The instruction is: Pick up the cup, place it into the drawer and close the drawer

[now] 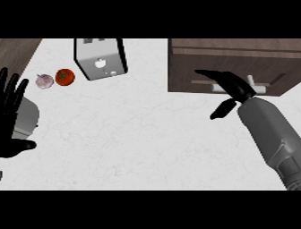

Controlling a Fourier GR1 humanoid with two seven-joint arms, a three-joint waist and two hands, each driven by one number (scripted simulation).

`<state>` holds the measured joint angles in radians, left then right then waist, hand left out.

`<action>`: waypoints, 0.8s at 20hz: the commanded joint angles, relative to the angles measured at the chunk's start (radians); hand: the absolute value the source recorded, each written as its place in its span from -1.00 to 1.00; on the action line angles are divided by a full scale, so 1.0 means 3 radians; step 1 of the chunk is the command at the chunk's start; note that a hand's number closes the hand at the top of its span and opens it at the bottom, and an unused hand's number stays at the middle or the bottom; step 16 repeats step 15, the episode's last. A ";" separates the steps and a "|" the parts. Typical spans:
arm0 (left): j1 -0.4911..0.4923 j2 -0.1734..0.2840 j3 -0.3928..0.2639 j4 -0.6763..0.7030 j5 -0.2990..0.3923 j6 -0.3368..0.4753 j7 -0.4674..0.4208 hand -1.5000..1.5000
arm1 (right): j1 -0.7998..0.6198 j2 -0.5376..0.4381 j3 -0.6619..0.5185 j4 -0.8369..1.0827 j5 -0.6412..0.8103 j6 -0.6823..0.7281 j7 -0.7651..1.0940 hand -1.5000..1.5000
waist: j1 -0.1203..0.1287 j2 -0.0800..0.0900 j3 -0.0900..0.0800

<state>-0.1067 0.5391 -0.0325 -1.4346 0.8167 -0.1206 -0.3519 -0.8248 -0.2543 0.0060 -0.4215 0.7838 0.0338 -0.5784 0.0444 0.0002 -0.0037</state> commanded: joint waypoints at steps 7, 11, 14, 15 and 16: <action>-0.0036 -0.0046 -0.0013 0.0034 -0.0115 -0.0038 0.0006 -1.00 | -0.0590 -0.0353 -0.0244 0.0702 -0.0035 0.0165 0.0021 -1.00 | 0.0107 0.0098 0.0022; -0.0087 -0.0041 0.0013 0.0103 -0.0081 -0.0146 -0.0007 -1.00 | -0.0615 -0.0419 -0.0264 0.0779 -0.0039 0.0168 -0.0022 -1.00 | 0.0163 0.0128 0.0023; -0.0002 -0.0111 -0.0057 0.0187 -0.0223 -0.0157 -0.0134 -1.00 | -0.0644 -0.0292 -0.0254 0.0807 -0.0020 0.0041 0.0070 -1.00 | 0.0170 0.0129 0.0021; -0.0102 -0.0121 -0.0054 0.0150 -0.0185 -0.0128 -0.0074 -1.00 | -0.0610 -0.0433 -0.0244 0.0823 -0.0010 0.0119 -0.0102 -1.00 | 0.0164 0.0141 0.0025; -0.0102 -0.0121 -0.0054 0.0150 -0.0185 -0.0128 -0.0074 -1.00 | -0.0610 -0.0433 -0.0244 0.0823 -0.0010 0.0119 -0.0102 -1.00 | 0.0164 0.0141 0.0025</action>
